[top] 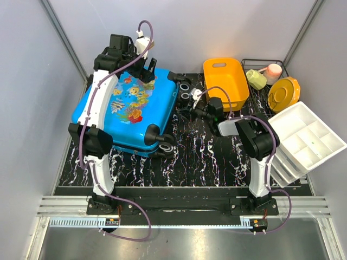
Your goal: Open, take out, and arrange the luggage
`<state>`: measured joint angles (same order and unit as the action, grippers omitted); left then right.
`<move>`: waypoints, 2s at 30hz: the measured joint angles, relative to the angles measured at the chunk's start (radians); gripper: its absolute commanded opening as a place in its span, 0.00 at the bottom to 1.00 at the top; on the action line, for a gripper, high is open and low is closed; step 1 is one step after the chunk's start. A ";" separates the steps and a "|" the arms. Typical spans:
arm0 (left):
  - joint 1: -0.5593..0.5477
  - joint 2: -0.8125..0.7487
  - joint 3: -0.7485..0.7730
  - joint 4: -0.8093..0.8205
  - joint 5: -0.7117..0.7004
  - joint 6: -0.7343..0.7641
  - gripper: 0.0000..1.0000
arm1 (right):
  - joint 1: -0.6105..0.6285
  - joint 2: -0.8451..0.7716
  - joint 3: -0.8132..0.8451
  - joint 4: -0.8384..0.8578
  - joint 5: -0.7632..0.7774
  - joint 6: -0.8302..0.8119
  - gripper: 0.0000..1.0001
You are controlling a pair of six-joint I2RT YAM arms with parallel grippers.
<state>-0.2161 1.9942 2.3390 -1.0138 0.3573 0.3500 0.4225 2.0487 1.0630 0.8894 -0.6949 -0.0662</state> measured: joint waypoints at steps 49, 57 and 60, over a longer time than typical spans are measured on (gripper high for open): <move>0.063 0.005 -0.172 0.031 0.276 -0.030 0.99 | -0.157 0.440 0.678 -0.071 -0.161 0.406 0.00; 0.485 -0.021 -0.173 0.156 0.229 -0.276 0.99 | -0.158 0.439 0.664 -0.041 -0.173 0.423 0.00; 0.559 -0.011 -0.172 0.179 0.219 -0.307 0.99 | -0.158 0.436 0.654 -0.027 -0.188 0.426 0.00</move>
<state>0.3431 1.9827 2.1670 -0.8349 0.5762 0.0429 0.2646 2.4844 1.7168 0.8623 -0.8833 0.3603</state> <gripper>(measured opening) 0.988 0.007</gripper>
